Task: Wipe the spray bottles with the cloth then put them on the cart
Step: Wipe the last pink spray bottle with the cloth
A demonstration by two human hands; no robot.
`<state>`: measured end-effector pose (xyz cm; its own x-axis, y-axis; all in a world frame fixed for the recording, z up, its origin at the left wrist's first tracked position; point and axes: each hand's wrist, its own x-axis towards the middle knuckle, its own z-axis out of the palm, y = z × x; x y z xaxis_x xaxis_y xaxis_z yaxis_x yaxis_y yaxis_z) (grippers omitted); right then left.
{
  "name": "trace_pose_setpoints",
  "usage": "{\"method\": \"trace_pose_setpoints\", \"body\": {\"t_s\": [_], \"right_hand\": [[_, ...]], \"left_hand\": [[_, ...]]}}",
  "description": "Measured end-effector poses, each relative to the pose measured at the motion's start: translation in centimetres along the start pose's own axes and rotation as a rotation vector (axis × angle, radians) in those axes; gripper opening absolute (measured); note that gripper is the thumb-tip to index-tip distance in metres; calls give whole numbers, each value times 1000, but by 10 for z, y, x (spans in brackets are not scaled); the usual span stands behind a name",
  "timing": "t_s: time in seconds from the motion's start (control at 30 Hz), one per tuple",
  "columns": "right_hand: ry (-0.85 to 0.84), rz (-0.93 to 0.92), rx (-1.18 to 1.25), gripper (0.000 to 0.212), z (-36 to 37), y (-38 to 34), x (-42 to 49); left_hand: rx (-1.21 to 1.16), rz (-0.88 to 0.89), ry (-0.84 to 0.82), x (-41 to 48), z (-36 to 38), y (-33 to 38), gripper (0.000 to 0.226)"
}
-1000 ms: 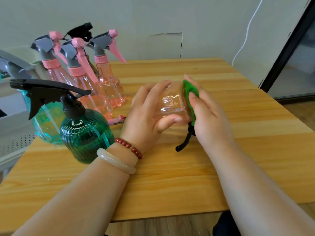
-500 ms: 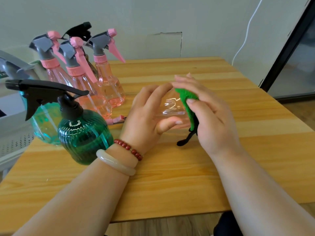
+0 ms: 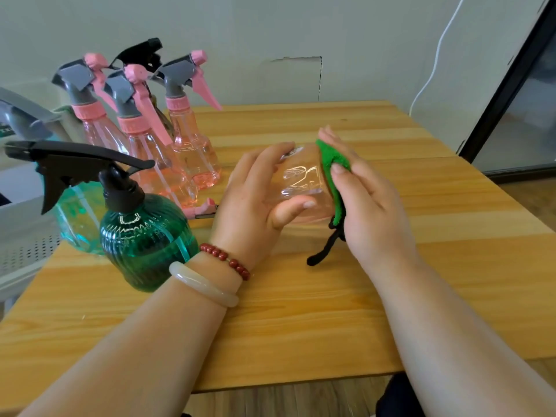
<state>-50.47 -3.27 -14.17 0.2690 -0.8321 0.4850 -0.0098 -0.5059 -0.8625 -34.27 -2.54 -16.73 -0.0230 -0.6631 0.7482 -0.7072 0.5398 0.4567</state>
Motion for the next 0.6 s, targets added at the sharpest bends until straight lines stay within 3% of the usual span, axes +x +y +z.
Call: {"method": "trace_pose_setpoints", "body": {"t_s": [0.07,0.27,0.33,0.43,0.53,0.6], "right_hand": [[60,115,74,41,0,4,-1],[-22,-134,-15,42,17,-8,-11],[66,-44,-16,38,19,-6,-9],[198,233,60,33,18,-8,-3],[163,434,417,38,14,-9,3],[139,510,517,45,10,-13,6]], "left_hand": [[7,-16,17,0,1,2,89],[-123,-131,157,-1,-4,2,71],[-116,-126,147,-1,-4,1,70],[-89,-119,105,-1,-2,3,72],[-75,-104,95,-3,-2,4,70],[-87,-96,102,-3,-3,4,70]]}}
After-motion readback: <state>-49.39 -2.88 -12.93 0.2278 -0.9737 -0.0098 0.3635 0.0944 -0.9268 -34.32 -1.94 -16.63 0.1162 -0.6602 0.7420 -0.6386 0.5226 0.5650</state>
